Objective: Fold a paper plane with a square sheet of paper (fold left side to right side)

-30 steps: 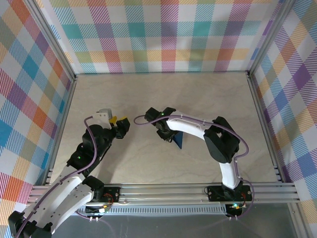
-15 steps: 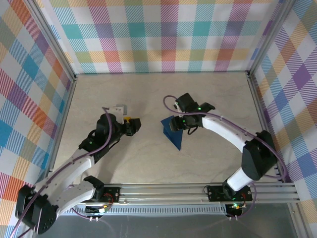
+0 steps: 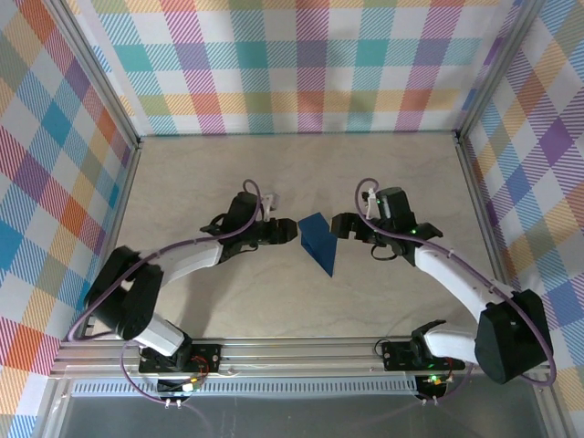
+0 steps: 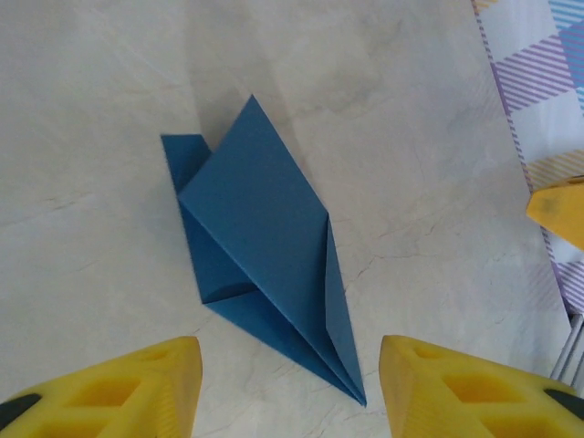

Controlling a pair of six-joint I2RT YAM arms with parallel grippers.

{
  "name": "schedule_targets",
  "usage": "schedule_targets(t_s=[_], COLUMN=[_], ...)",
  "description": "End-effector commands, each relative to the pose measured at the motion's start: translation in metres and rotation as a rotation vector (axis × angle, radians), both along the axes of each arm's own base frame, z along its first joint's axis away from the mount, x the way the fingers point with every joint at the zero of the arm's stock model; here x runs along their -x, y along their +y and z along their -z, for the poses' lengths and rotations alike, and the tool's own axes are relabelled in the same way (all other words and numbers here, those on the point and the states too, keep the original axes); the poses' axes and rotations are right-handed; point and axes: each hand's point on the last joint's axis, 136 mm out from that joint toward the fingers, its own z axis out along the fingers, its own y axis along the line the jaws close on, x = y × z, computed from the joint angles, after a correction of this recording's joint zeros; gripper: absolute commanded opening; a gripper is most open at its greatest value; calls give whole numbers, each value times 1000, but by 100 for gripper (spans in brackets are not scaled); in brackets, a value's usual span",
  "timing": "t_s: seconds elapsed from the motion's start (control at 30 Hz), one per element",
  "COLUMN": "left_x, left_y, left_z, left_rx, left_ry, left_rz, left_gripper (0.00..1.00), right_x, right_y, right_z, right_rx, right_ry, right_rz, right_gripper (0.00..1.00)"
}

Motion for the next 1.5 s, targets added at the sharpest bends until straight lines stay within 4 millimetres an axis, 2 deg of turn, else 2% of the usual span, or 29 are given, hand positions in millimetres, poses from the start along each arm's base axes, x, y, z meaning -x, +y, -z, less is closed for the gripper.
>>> schedule_targets(t_s=[0.0,0.23,0.37,0.63,0.8,0.9,1.03,1.27,1.4,1.47], left_x=[-11,-24,-28,-35,-35,-35,-35,-27,-20,-12], left_y=[-21,-33,-44,-60,-57,-53,-46,-19,-3,-1], left_z=[-5,23,33,51,49,43,27,-26,-58,-75], left_rx=[95,98,115,146,125,132,167,218,261,277], left_ry=[37,104,133,191,178,161,121,4,-31,-56], left_rz=[-6,-19,1,28,26,27,32,72,111,162], left_gripper=[53,51,47,37,29,17,7,0,0,0], right_x=[-6,-2,0,0,3,5,6,8,11,13], right_y=[-1,-30,-28,-25,-16,-9,-1,14,22,28], right_z=[-19,-6,-6,-13,-16,-19,-21,-26,-30,-33], right_rx=[-118,-202,-269,-297,-329,-354,-379,-415,-449,-479], right_ry=[-51,-16,5,-8,-11,-13,-7,8,9,9], right_rz=[40,178,160,137,81,34,-22,-129,-199,-244], right_gripper=[99,99,99,99,99,99,94,91,93,97])
